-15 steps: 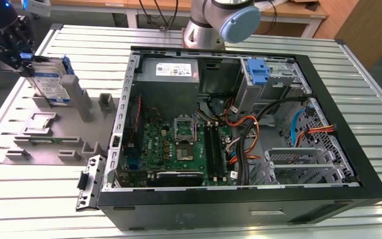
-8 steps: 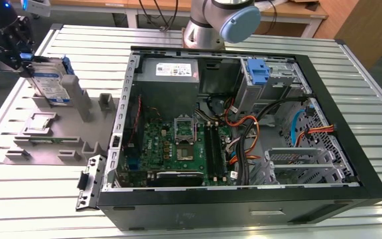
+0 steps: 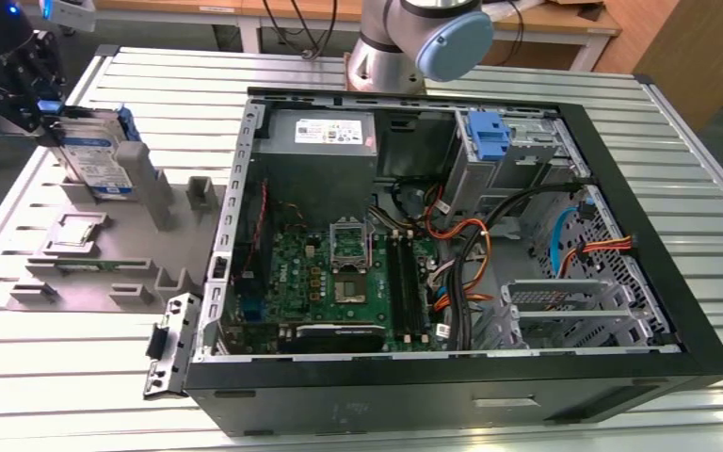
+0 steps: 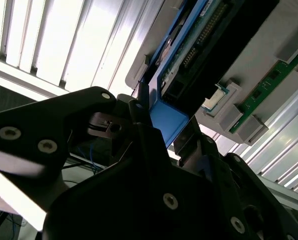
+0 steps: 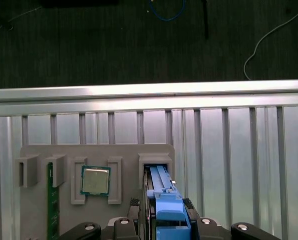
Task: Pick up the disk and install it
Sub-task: 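Pick up the disk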
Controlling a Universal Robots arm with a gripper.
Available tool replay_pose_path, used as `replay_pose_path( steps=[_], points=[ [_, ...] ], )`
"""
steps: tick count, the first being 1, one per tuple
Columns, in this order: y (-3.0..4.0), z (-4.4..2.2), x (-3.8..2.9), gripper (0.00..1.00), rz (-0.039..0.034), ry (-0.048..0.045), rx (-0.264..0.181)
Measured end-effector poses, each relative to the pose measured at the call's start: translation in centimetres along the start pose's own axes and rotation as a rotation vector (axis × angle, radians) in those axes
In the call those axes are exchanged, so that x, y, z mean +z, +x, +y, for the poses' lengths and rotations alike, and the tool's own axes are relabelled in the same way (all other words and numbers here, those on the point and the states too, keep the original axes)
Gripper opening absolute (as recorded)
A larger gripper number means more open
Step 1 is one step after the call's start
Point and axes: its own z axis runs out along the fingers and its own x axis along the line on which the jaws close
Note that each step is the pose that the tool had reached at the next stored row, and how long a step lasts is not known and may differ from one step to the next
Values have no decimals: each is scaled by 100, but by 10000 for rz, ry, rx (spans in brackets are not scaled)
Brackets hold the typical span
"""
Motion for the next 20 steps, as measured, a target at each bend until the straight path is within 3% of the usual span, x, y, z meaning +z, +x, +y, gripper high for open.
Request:
replay_pose_path(
  steps=[4,15,17,18,20],
  points=[
    [0,-6,-1,45,4,6,269],
    [-1,-7,0,45,4,8,276],
    [-1,-7,0,44,4,8,277],
    [0,-7,0,37,5,7,277],
    [0,-7,0,37,4,8,277]
  ],
)
